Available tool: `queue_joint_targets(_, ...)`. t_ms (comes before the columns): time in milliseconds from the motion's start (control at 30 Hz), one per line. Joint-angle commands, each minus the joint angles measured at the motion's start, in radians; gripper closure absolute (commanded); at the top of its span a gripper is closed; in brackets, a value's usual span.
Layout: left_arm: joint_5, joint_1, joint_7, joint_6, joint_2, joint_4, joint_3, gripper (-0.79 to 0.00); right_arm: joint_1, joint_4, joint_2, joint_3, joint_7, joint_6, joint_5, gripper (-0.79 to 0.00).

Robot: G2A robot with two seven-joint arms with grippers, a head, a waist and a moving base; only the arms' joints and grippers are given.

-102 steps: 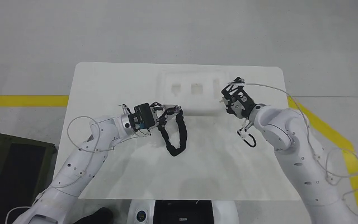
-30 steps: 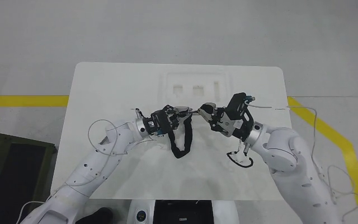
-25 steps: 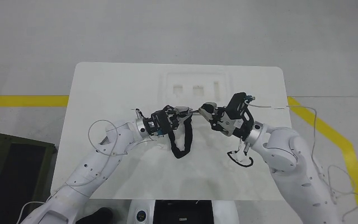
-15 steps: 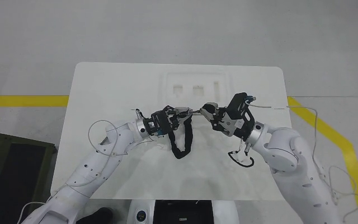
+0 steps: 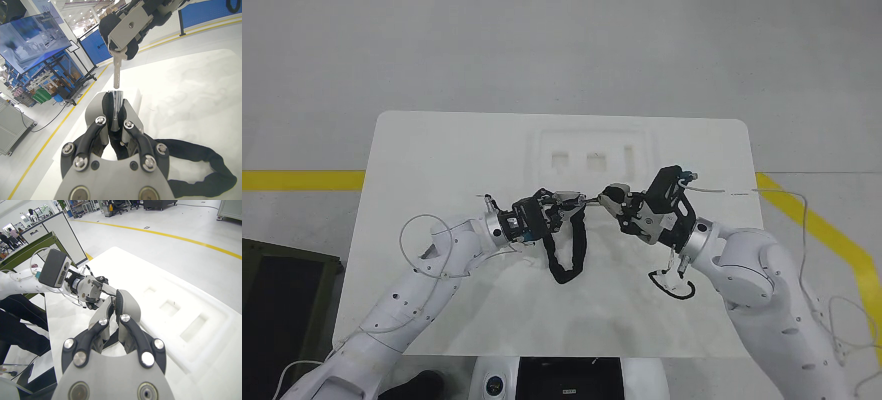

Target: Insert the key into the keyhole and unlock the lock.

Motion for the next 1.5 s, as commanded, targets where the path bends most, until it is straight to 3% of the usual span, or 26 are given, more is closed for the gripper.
queue_joint_targets(0, 0.0, 0.0, 0.0, 0.0, 0.0, 0.0, 0.0, 0.0, 0.002, 0.001, 0.0, -0.002, -0.002, -0.002, 0.0, 0.0)
queue_joint_targets(1467, 0.0, 0.0, 0.0, 0.0, 0.0, 0.0, 0.0, 0.0, 0.012, 0.012, 0.001, -0.012, 0.002, 0.011, -0.011, 0.0)
